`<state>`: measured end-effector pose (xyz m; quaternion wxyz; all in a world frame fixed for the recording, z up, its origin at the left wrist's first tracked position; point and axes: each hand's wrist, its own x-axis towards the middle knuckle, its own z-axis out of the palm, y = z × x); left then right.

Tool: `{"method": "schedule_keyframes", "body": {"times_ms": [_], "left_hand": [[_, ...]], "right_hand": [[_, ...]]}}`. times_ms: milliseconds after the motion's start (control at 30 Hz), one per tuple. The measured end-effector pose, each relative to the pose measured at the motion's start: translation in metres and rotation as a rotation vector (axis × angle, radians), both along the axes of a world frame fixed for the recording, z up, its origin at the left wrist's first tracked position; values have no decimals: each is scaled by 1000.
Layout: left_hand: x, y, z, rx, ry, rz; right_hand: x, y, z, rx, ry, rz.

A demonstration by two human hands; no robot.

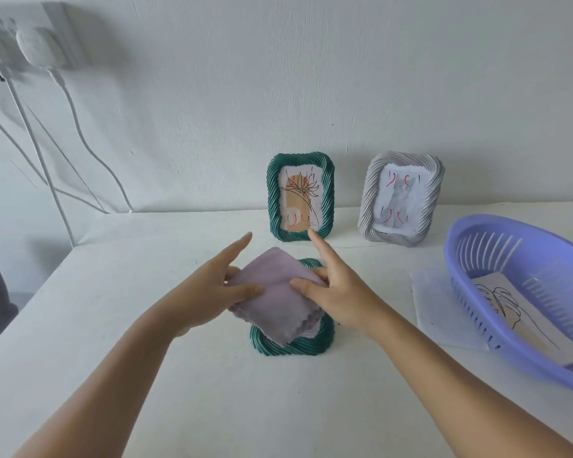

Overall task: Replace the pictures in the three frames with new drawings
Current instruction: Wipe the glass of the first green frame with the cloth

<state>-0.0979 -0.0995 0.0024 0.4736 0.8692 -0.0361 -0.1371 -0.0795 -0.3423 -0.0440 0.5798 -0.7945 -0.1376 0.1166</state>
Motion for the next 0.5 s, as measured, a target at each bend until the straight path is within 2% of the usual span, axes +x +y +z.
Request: {"method": "schedule_keyframes", "body": {"times_ms": [100,233,300,333,367,500], "left_hand": [[1,-16,-7,-39,96,22],[2,-34,-6,-385,353,108],[4,-39,-5,-482,440,115],[6,-40,-8,-451,441,116],[8,-41,-12,-340,389,107],[14,-42,-35,404,-34,-67]], "right_hand": [[2,-17,0,-11,127,12],[7,-39,7,61,280,43],[12,-49,9,115,336,42],[15,-51,10,89,336,42],[19,-52,8,3,300,33],[31,-40,-5,-457,16,-44]]}}
